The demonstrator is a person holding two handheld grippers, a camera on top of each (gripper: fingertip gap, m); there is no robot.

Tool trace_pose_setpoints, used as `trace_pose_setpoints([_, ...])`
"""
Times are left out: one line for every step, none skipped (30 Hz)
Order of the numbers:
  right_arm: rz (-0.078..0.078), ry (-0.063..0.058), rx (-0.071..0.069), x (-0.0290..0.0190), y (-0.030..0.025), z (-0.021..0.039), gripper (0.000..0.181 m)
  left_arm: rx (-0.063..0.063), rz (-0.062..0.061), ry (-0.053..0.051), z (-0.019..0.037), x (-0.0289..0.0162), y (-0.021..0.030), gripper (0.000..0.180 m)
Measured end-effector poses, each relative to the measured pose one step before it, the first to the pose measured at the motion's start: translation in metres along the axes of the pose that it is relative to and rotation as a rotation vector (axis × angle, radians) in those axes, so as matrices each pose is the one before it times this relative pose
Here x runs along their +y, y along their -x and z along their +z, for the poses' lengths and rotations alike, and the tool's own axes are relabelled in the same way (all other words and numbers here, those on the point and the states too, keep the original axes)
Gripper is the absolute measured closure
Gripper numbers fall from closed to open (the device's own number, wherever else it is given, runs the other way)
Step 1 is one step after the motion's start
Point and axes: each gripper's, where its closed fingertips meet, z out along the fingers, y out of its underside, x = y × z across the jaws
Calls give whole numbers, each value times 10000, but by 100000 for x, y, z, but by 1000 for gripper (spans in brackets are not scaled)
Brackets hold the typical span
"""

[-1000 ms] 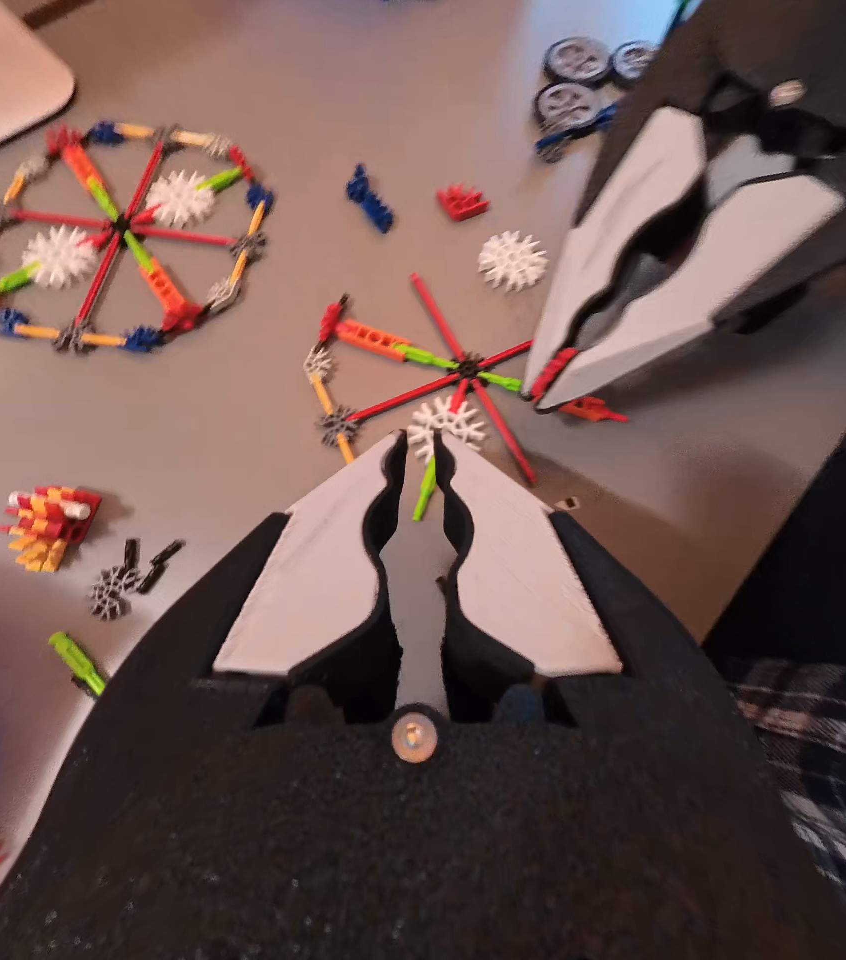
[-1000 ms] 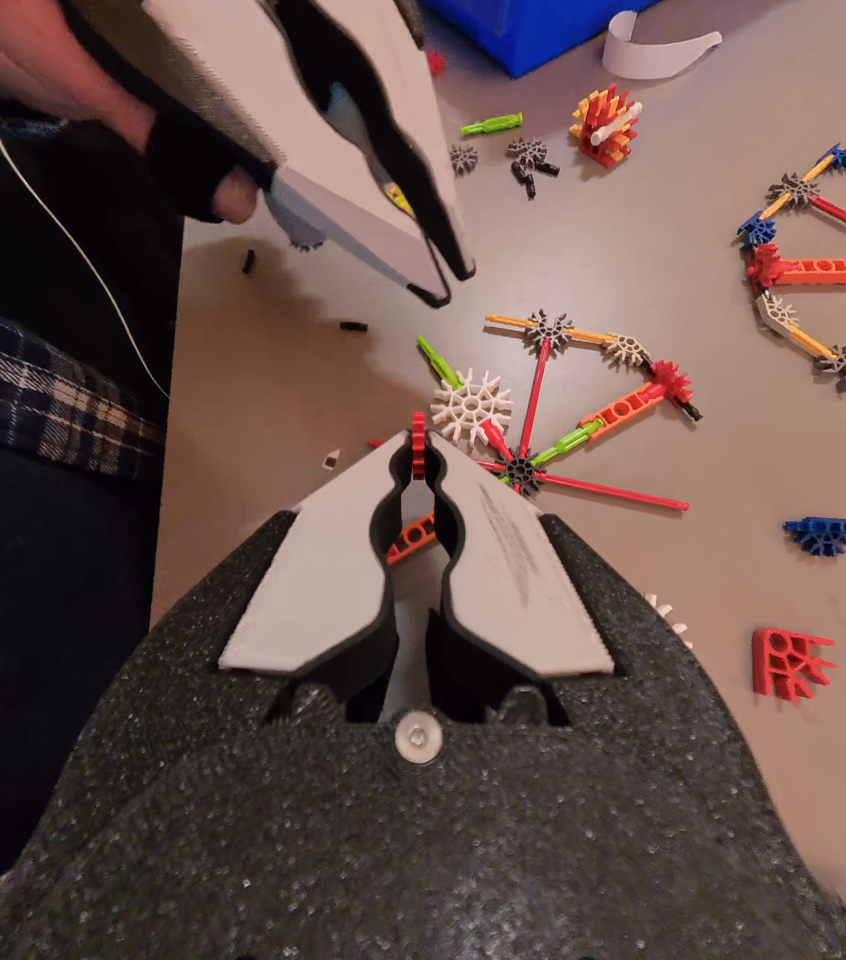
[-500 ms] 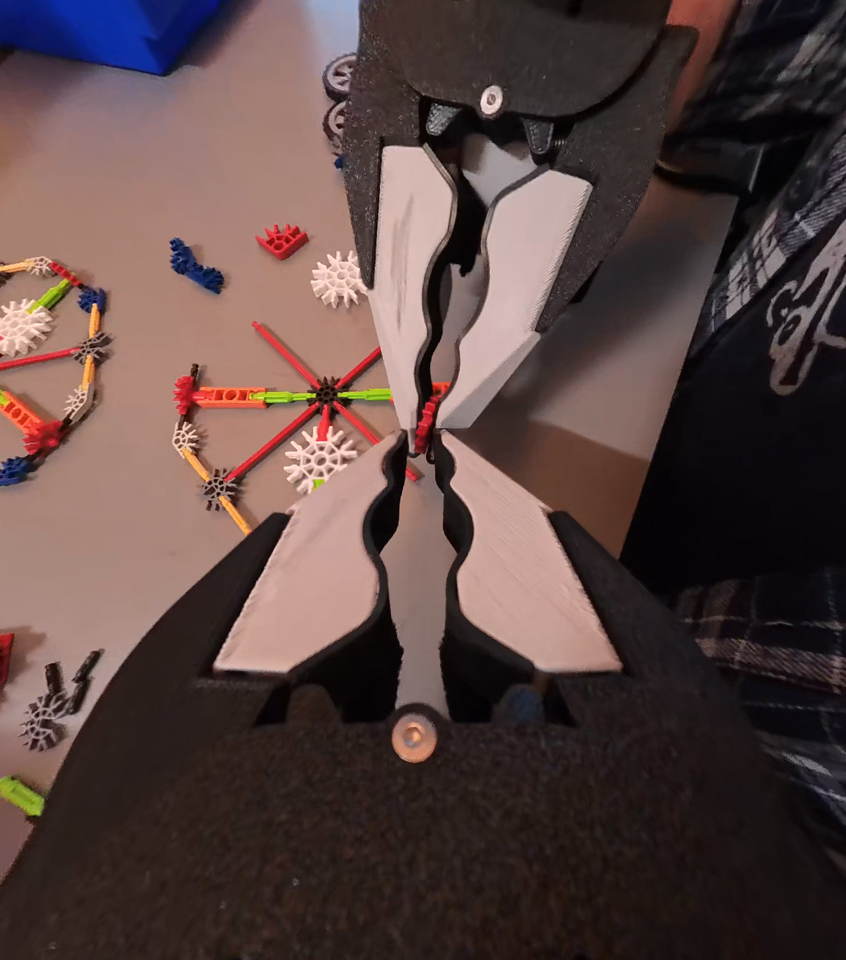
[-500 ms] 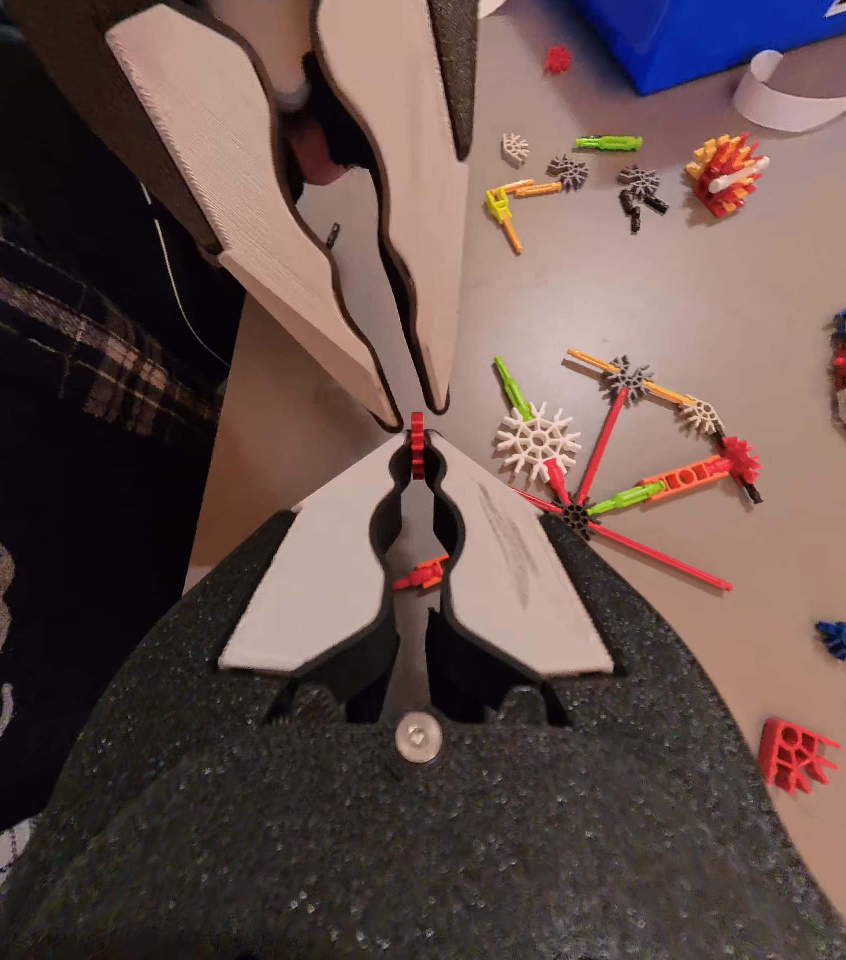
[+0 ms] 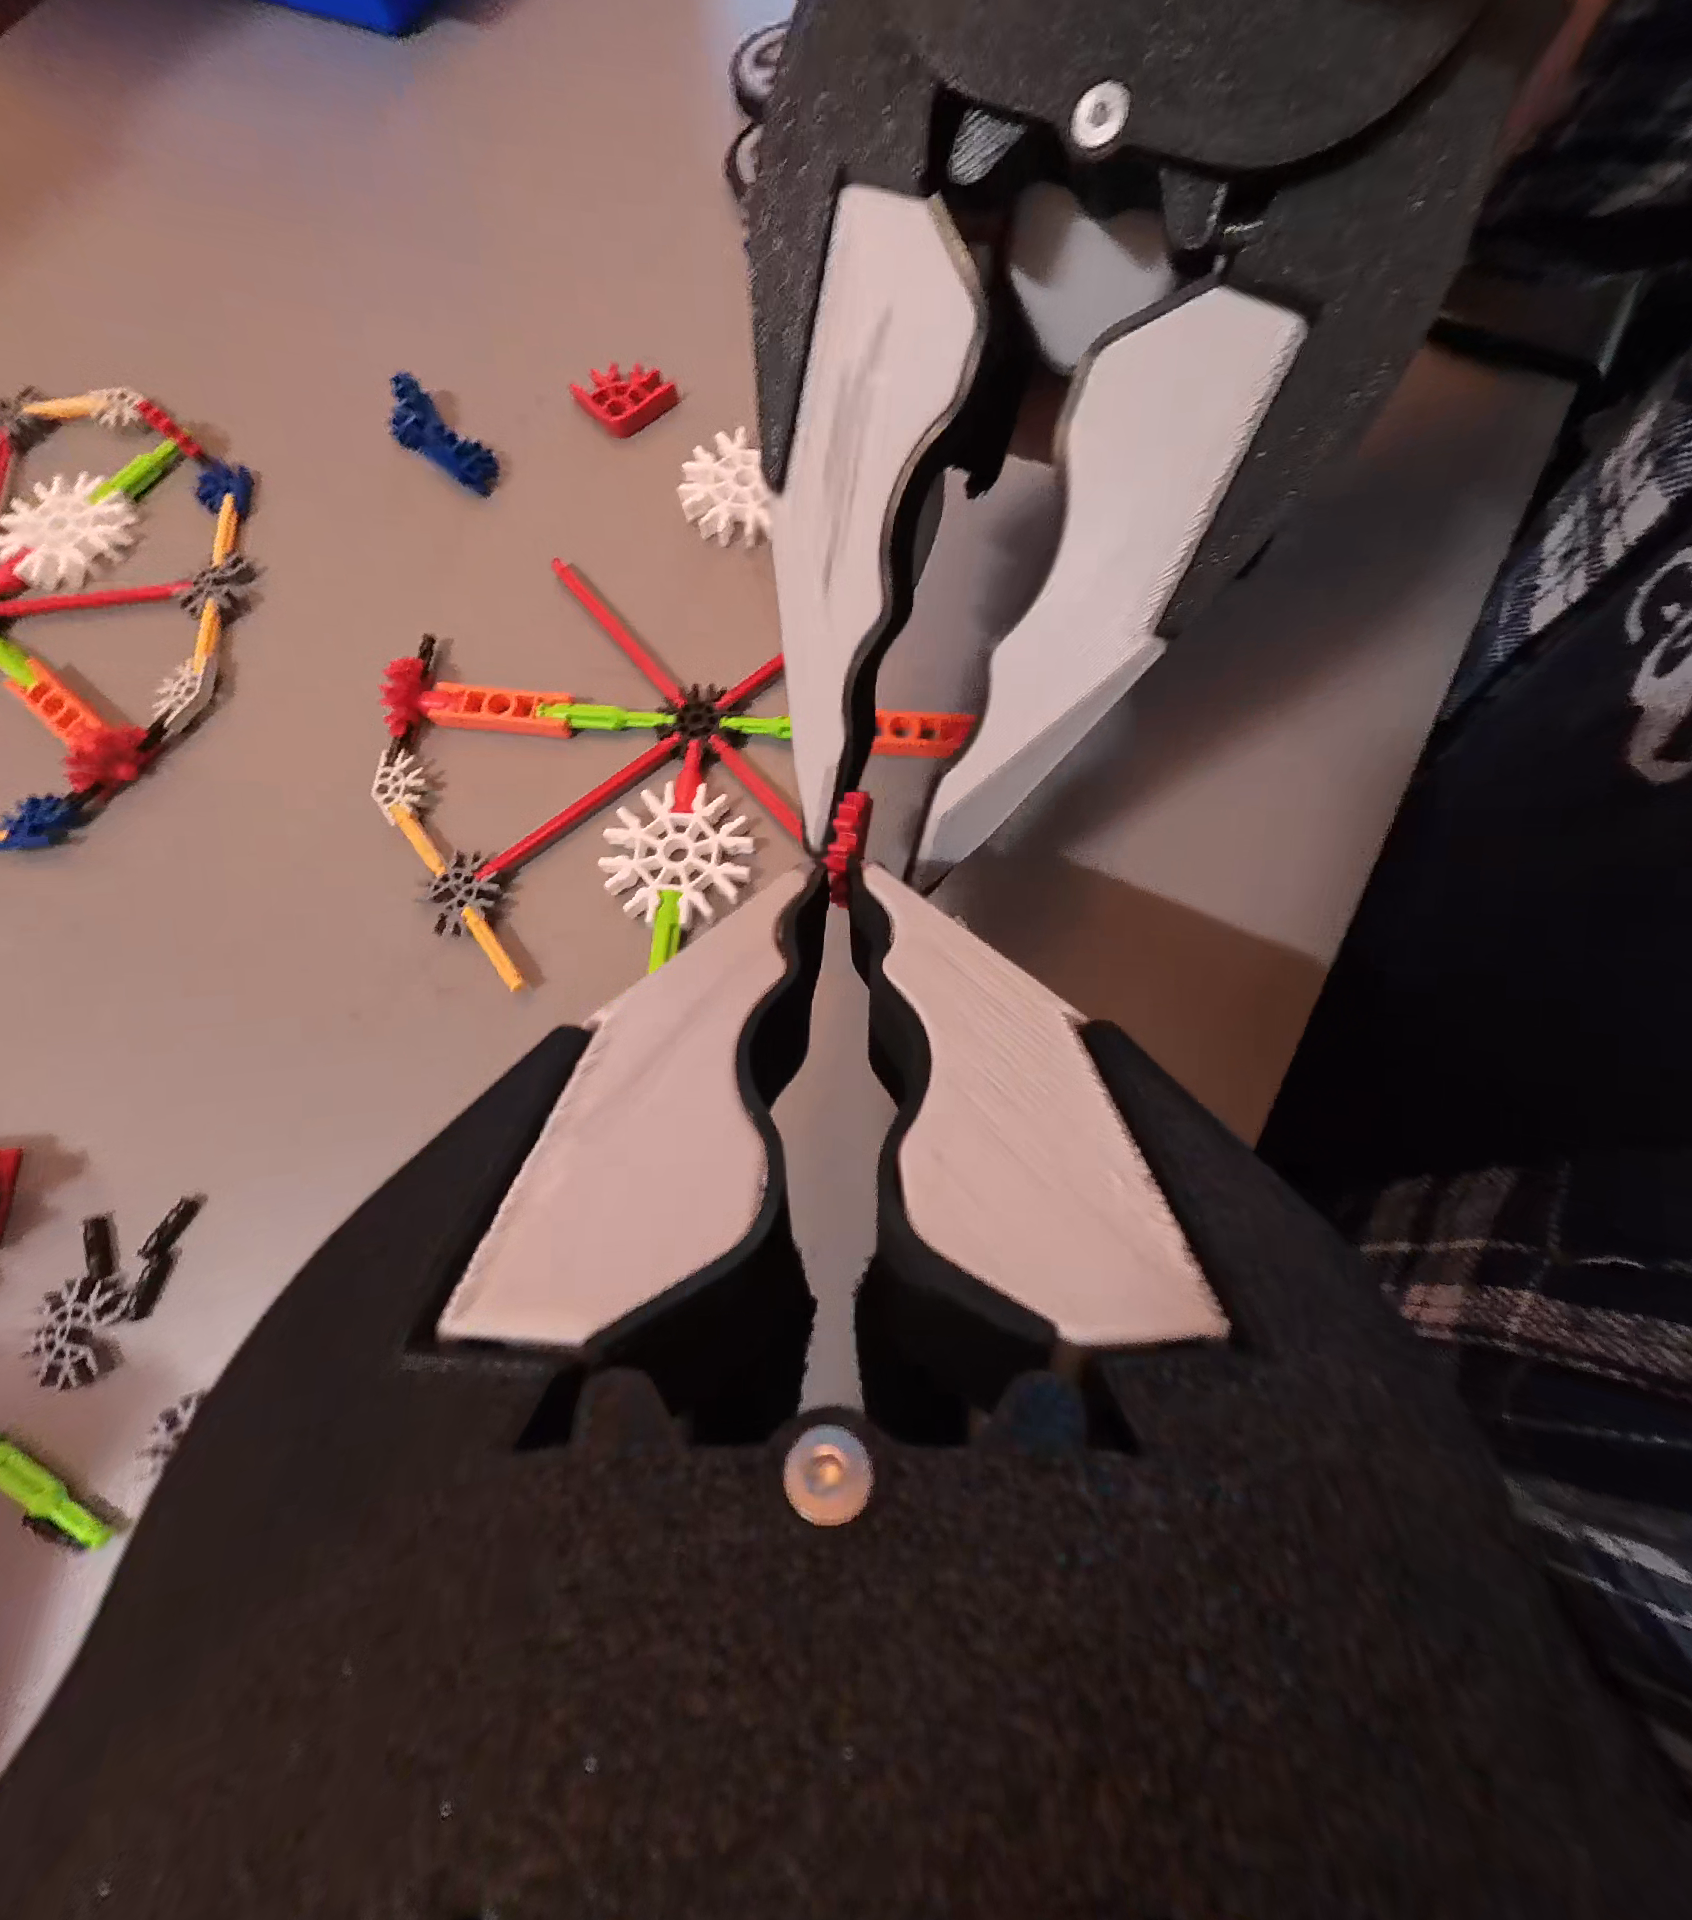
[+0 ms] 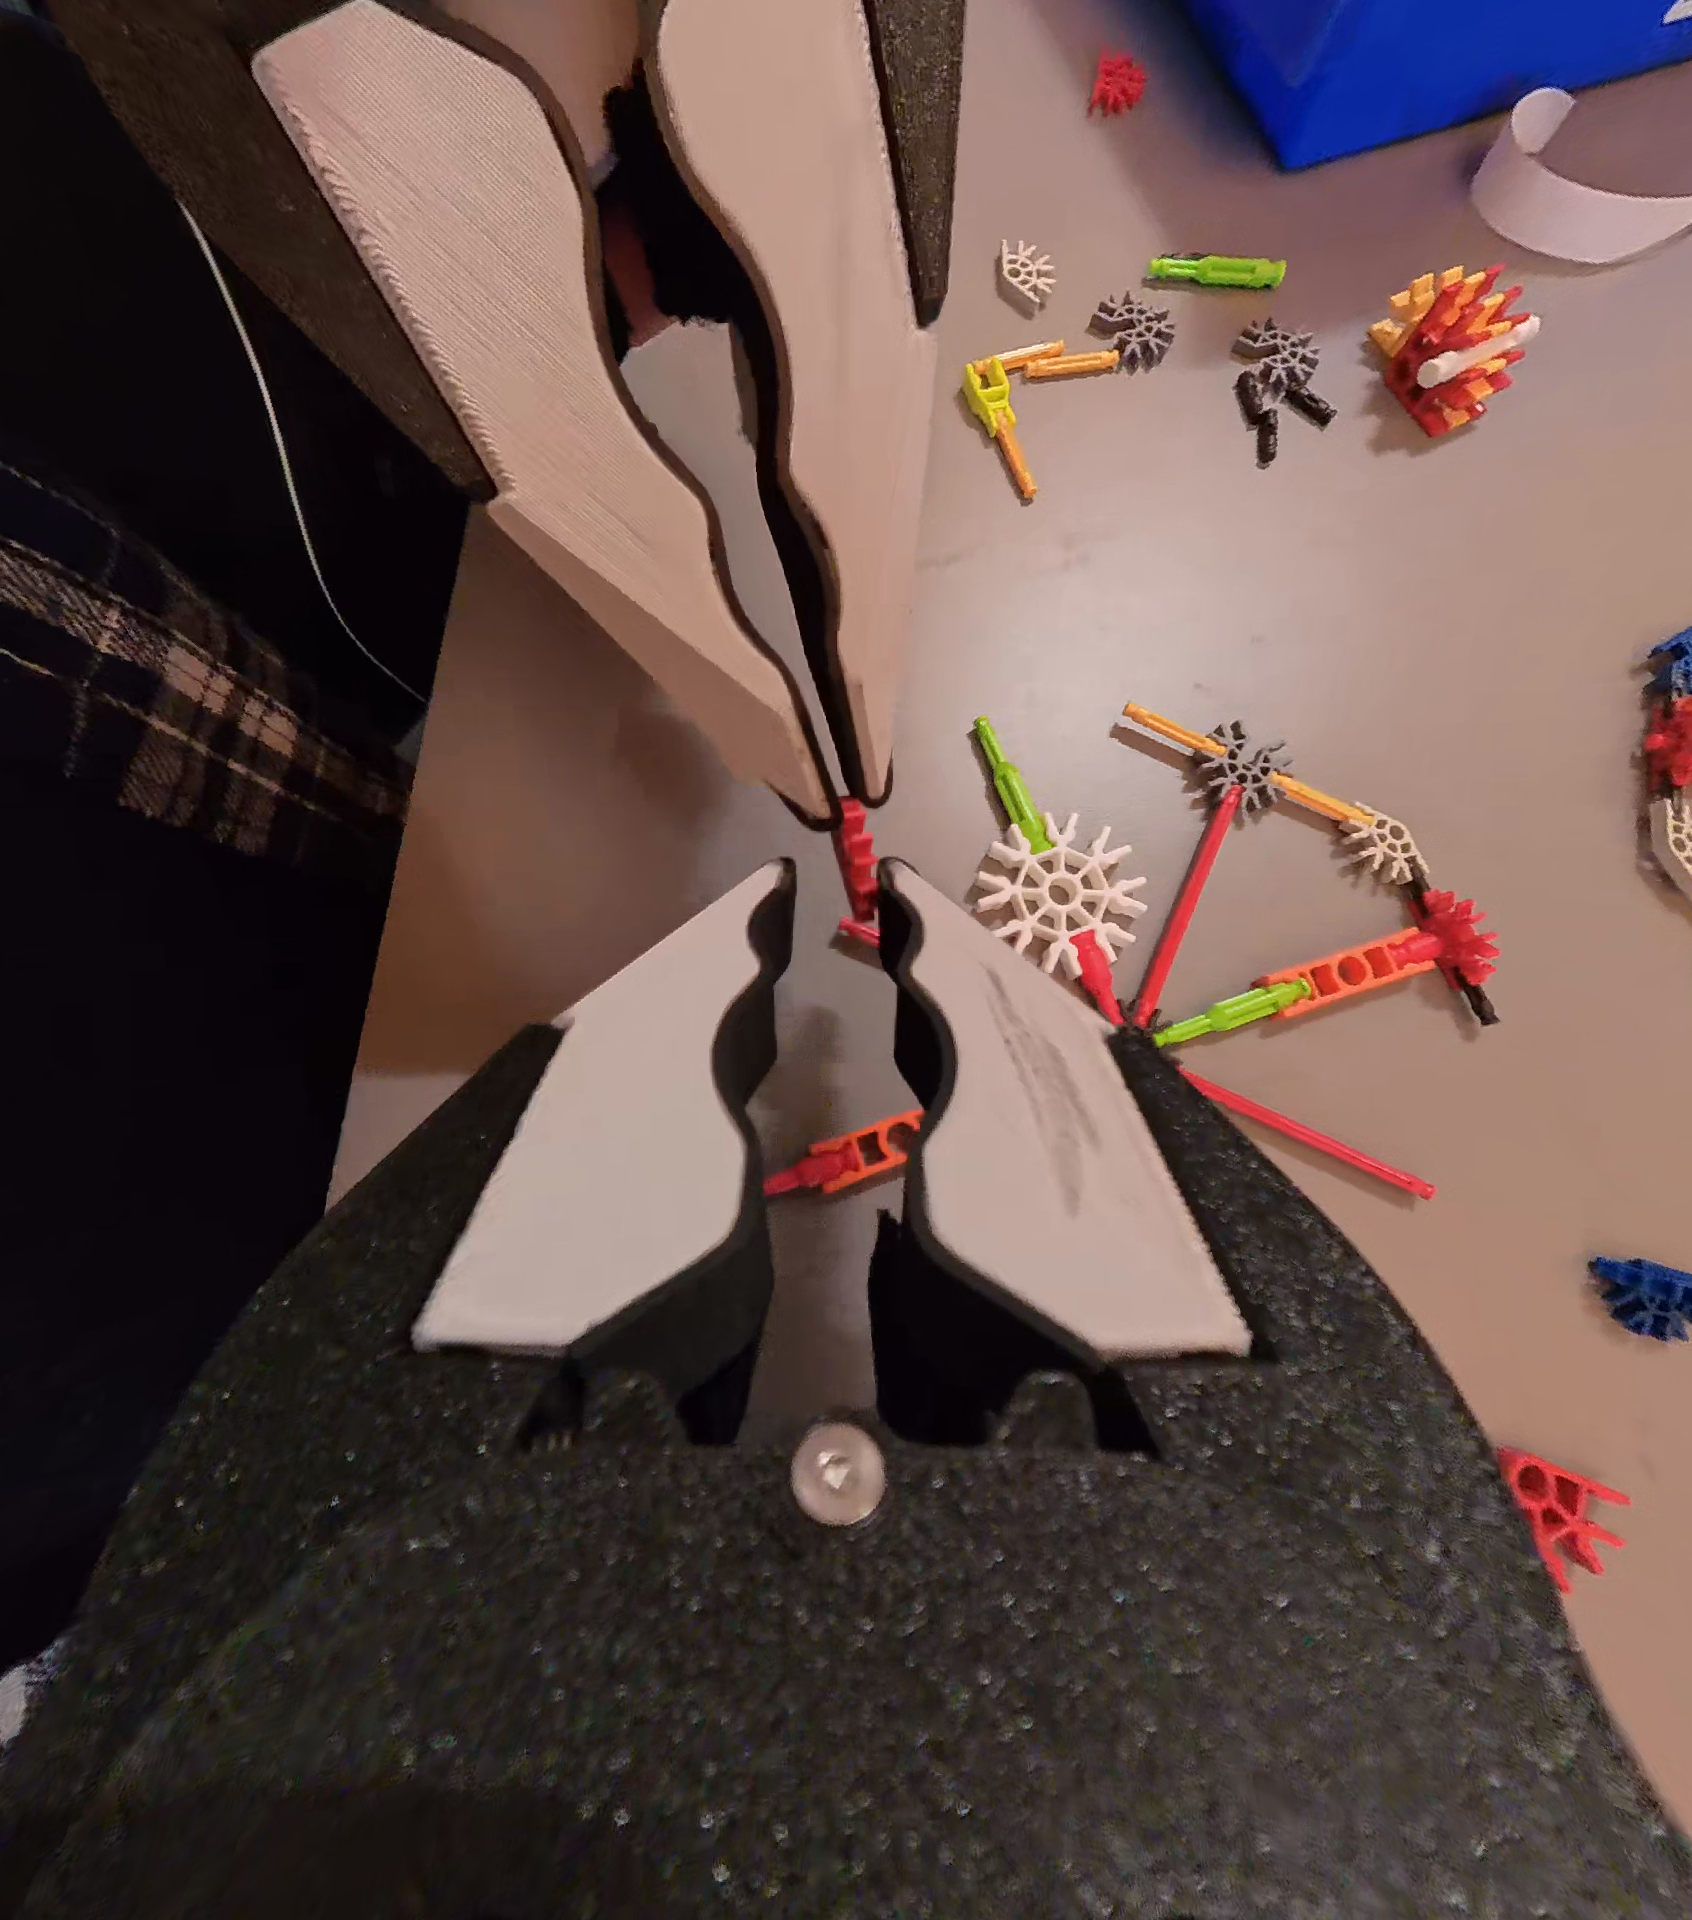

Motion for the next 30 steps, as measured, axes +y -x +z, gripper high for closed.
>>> trace_pose_setpoints([62, 23, 97, 52, -261, 15, 165, -146, -191, 26, -101, 195, 404, 178])
trace_pose_setpoints([102, 33, 126, 98, -345, 7, 161, -142, -203, 24, -134, 182, 430, 178])
trace_pose_setpoints([146, 6, 160, 104, -436, -16, 159, -175, -229, 62, -139, 240, 470, 178])
trace_pose_setpoints([188, -11, 192, 107, -547, -26, 159, -286, -248, 79, -195, 317, 709, 178])
trace_pose_setpoints([209, -6, 174, 139, -553, -24, 157, -257, -295, 101, -186, 344, 665, 178])
trace_pose_setpoints([205, 2, 144, 153, -538, -19, 155, -210, -318, 85, -212, 369, 630, 178])
trace_pose_setpoints([190, 13, 147, 159, -553, 8, 155, -297, -376, 86, -219, 374, 810, 178])
trace_pose_setpoints([140, 8, 122, 127, -512, 19, 155, -305, -439, 99, -194, 427, 899, 178])
trace_pose_setpoints([44, -26, 13, 51, -281, 52, 154, -137, -422, 94, -131, 408, 648, 178])
trace_pose_setpoints([-23, -39, -31, -28, -137, 106, 154, -138, -400, 96, -81, 362, 511, 178])
trace_pose_setpoints([-66, 0, -37, -31, -75, 152, 154, -235, -380, 150, -47, 450, 678, 178])
trace_pose_setpoints([-118, 44, -57, -27, 9, 207, 154, -78, -296, 144, 18, 429, 350, 178])
trace_pose_setpoints([-147, 54, -39, -36, 6, 265, 154, 41, -251, 134, 80, 376, 79, 178])
trace_pose_setpoints([-160, 44, -33, -72, -7, 306, 154, -95, -238, 70, 82, 252, 189, 178])
trace_pose_setpoints([-159, 70, -54, -53, 16, 317, 153, -4, -191, 75, 122, 201, -71, 178])
trace_pose_setpoints([-151, 92, -71, -55, 15, 319, 151, 83, -143, 59, 161, 144, -239, 178])
trace_pose_setpoints([-154, 52, -45, -131, -56, 293, 149, -11, -139, 60, 178, 143, -103, 178])
trace_pose_setpoints([-178, 45, -16, -155, -93, 250, 147, -27, -127, 59, 83, 38, -157, 178])
trace_pose_setpoints([-220, 103, 0, -90, -106, 230, 142, 50, -105, 37, 160, 91, -189, 178])
trace_pose_setpoints([-225, 147, -21, 3, -72, 231, 138, -7, -143, 20, 117, 75, -84, 178])
trace_pose_setpoints([-144, 129, -57, 24, -52, 219, 137, -4, -145, 16, 138, 73, -66, 178])
trace_pose_setpoints([-66, 87, -121, 30, 37, 221, 137, 46, -108, 4, 103, 50, -134, 178])
trace_pose_setpoints([-52, 88, -124, 78, 57, 214, 137, 11, -71, 5, 89, 45, -90, 178])
trace_pose_setpoints([-68, 93, -55, 126, -16, 181, 137, -69, -62, -15, 34, 28, 59, 178])
trace_pose_setpoints([-40, 25, -58, 43, -7, 89, 139, -58, -66, -43, 0, -23, 87, 178])
trace_pose_setpoints([28, -13, -79, 13, 23, 36, 144, 26, -20, -6, -48, -26, -49, 178])
trace_pose_setpoints([50, -35, -113, -2, 84, 23, 146, -9, -52, -18, -63, 27, -6, 178])
trace_pose_setpoints([63, -37, -60, -6, 39, 22, 149, -56, -72, -27, -39, -13, 70, 178])
trace_pose_setpoints([61, -72, 26, -41, -54, 31, 149, -6, -50, -21, -62, 0, -34, 178])
trace_pose_setpoints([60, -82, 18, -42, -33, 38, 149, 14, -21, -22, -5, -5, -93, 178])
